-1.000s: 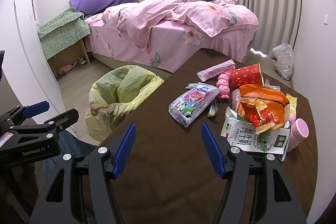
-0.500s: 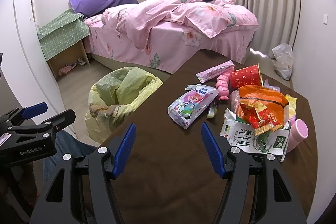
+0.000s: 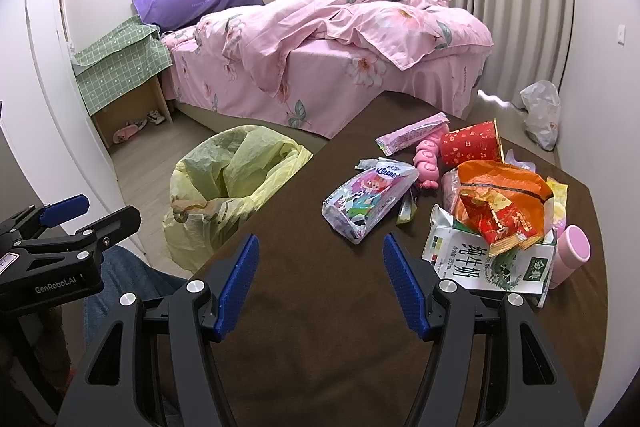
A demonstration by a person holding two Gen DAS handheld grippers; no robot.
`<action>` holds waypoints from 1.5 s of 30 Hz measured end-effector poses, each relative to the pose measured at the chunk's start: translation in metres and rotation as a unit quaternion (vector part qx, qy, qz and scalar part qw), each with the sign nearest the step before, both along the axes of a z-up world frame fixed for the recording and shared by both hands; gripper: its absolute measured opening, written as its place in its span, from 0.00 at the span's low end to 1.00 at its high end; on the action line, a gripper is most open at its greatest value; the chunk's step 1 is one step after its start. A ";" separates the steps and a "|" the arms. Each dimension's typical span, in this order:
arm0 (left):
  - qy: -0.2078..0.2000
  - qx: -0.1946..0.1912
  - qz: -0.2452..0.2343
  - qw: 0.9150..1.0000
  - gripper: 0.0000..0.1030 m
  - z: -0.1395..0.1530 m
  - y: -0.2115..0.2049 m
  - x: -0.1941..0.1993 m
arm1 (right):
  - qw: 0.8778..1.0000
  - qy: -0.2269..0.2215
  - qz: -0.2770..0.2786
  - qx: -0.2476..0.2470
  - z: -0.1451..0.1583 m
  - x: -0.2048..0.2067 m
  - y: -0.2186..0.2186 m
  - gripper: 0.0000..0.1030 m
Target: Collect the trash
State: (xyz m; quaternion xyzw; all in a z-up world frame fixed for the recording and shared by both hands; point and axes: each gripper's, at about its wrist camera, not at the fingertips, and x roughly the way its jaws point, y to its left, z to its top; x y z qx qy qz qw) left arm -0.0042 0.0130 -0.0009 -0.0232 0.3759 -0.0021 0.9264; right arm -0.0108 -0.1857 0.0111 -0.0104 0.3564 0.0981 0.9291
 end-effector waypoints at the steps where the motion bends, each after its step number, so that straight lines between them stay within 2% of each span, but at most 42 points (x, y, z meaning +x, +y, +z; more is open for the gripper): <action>1: 0.000 0.000 0.000 1.000 0.89 0.000 0.000 0.000 | 1.000 0.000 0.000 0.000 0.000 0.000 0.000 0.60; 36: 0.003 0.000 0.001 1.000 0.89 -0.003 0.001 0.000 | 1.000 0.001 -0.002 0.001 0.000 0.001 -0.002 0.60; 45: -0.009 0.004 -0.024 1.000 0.89 0.001 -0.014 0.006 | 1.000 -0.008 -0.022 -0.001 0.002 0.000 -0.020 0.60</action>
